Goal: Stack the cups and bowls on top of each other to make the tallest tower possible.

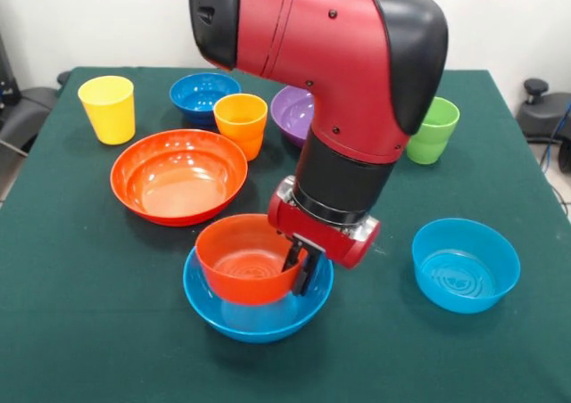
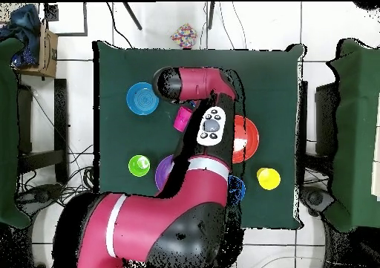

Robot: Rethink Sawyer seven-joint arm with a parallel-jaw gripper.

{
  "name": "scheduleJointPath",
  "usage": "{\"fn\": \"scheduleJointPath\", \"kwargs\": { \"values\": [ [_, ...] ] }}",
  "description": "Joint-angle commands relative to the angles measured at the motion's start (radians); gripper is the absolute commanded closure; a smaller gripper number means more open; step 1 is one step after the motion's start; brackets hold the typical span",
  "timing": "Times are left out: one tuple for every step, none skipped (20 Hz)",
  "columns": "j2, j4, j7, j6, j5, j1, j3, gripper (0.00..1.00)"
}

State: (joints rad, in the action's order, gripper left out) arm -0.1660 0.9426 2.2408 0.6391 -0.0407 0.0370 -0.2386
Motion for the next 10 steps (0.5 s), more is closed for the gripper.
{"fn": "scheduleJointPath", "kwargs": {
  "values": [
    [-0.023, 0.054, -0.223, 0.062, -0.101, 0.02, 0.107, 1.0],
    [-0.023, 0.056, -0.223, 0.061, -0.104, 0.023, 0.111, 1.0],
    [-0.023, 0.056, -0.223, 0.06, -0.106, 0.024, 0.113, 1.0],
    [-0.022, 0.057, -0.223, 0.059, -0.108, 0.026, 0.116, 1.0],
    [-0.023, 0.059, -0.223, 0.054, -0.109, 0.028, 0.119, 1.0],
    [-0.023, 0.063, -0.221, 0.05, -0.11, 0.03, 0.123, 1.0],
    [-0.022, 0.065, -0.219, 0.043, -0.111, 0.033, 0.128, 1.0],
    [-0.022, 0.067, -0.217, 0.037, -0.113, 0.035, 0.13, 1.0],
    [-0.02, 0.068, -0.214, 0.033, -0.115, 0.036, 0.133, 1.0],
    [-0.019, 0.068, -0.211, 0.03, -0.117, 0.038, 0.136, 1.0]
  ]
}}
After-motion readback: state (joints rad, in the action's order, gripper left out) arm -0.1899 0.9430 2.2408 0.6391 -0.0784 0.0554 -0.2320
